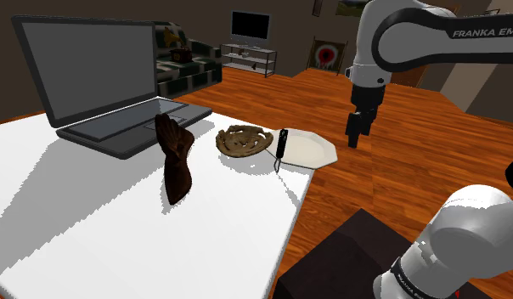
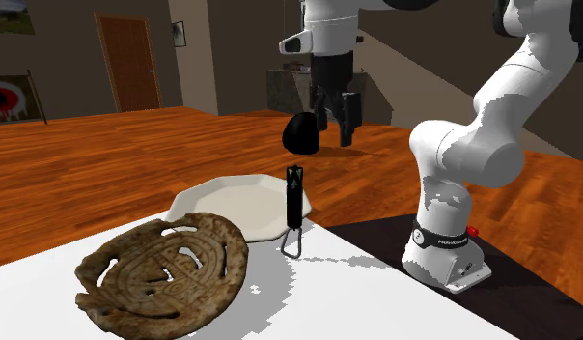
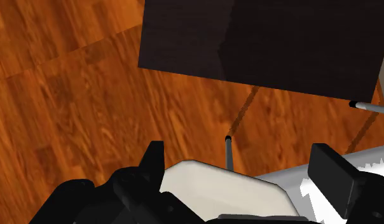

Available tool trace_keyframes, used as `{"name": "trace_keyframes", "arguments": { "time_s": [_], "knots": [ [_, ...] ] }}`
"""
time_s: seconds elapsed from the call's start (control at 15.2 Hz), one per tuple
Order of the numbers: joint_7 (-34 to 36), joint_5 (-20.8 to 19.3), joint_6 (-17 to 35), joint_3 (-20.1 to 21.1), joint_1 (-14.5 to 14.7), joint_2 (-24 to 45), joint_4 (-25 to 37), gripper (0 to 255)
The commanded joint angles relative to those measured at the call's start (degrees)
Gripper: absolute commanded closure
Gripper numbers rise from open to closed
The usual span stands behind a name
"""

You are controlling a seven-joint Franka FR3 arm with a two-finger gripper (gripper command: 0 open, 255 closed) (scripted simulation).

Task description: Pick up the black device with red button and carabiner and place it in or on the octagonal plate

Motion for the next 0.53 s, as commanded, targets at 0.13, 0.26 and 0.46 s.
{"name": "trace_keyframes", "arguments": {
  "time_s": [0.13,0.26,0.46],
  "knots": [
    [3.2,2.3,1.3,1.8,0.7,2.0,1.3,0],
    [6.4,4.4,2.7,3.5,1.3,4.1,2.9,0],
    [11.1,7.1,4.7,6.0,2.0,7.7,5.7,0]
  ]
}}
